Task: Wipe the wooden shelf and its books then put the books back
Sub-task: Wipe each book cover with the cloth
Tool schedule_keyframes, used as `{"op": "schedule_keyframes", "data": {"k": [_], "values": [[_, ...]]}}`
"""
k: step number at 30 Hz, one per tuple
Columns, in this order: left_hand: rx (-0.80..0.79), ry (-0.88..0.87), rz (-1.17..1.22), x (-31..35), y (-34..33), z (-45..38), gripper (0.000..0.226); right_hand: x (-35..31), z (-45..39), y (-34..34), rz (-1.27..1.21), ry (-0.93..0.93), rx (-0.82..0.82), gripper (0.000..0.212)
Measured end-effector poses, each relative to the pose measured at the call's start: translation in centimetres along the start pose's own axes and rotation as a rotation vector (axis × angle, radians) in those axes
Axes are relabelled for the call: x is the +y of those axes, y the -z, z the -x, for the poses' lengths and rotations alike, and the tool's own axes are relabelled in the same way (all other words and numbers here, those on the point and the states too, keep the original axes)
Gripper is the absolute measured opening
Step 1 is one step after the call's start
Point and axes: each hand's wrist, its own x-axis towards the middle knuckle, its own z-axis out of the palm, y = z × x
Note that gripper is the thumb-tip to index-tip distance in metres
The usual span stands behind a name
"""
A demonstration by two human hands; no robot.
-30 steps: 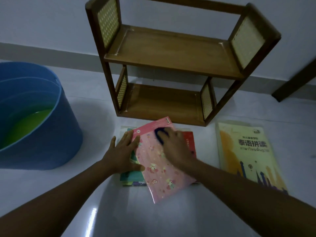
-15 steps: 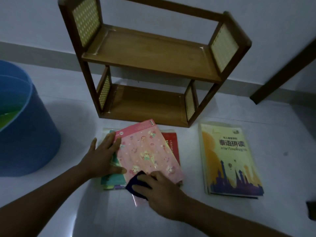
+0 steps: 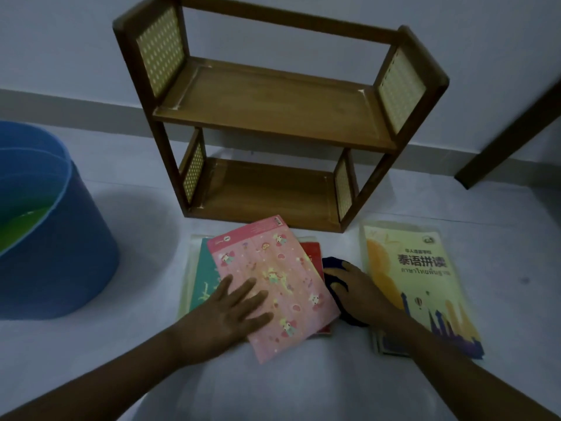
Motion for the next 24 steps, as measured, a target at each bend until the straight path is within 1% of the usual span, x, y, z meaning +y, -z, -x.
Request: {"op": "schedule_keyframes", "data": {"k": [1, 2, 3, 5, 7, 8, 9, 11, 13, 15, 17, 18, 21, 23, 24], "values": [[0.124, 0.007, 0.065, -0.3, 0.7, 0.2, 0.059, 0.1, 0.1, 0.8, -0.055, 0.028, 0.024, 0.045], [0.269, 0.043, 0.177, -0.5, 1.9, 0.3, 0.051, 0.0, 0.3, 1.9, -0.104, 0.054, 0.064, 0.047], [0.411, 0.102, 0.331, -0.6, 3.5, 0.2, 0.044, 0.0, 0.4, 2.6, -0.153, 0.106, 0.117, 0.046], [0.671, 0.28, 0.619, -0.6, 7.3, -0.3, 0.032, -1.1, 1.0, 3.5, -0.294, 0.185, 0.178, 0.048], [0.828, 0.494, 0.789, -0.6, 10.8, -0.9, 0.028, -3.6, 1.5, 4.4, -0.485, 0.209, 0.165, 0.058], [0.869, 0.564, 0.864, -0.7, 12.2, -1.1, 0.026, -5.1, 1.6, 4.9, -0.592, 0.23, 0.168, 0.057], [0.899, 0.599, 0.945, -1.0, 12.9, -1.3, 0.024, -6.5, 1.7, 5.4, -0.727, 0.253, 0.183, 0.051], [0.933, 0.608, 1.07, -1.5, 13.4, -1.5, 0.024, -8.2, 1.9, 6.1, -0.901, 0.25, 0.255, 0.039], [0.915, 0.648, 1.099, -1.6, 13.0, -1.5, 0.024, -8.6, 2.1, 5.7, -0.895, 0.224, 0.276, 0.034], [0.87, 0.716, 1.094, -1.3, 12.1, -1.6, 0.024, -8.3, 2.3, 4.4, -0.834, 0.187, 0.234, 0.028], [0.828, 0.774, 1.061, -1.0, 11.5, -2.0, 0.024, -7.9, 2.4, 3.2, -0.779, 0.146, 0.211, 0.028], [0.821, 0.792, 1.047, -0.8, 11.5, -2.3, 0.024, -7.7, 2.4, 3.1, -0.767, 0.129, 0.236, 0.027], [0.868, 0.753, 1.033, -0.1, 13.2, -4.5, 0.02, -6.9, 2.8, 4.9, -0.836, 0.069, 0.4, 0.019], [0.9, 0.721, 1.143, 1.3, 14.3, -6.9, 0.021, -5.0, 3.8, 7.0, -0.815, 0.049, 0.539, 0.019], [0.889, 0.718, 1.23, 2.1, 14.6, -8.2, 0.022, -3.7, 4.5, 8.0, -0.781, 0.017, 0.596, 0.02]]}}
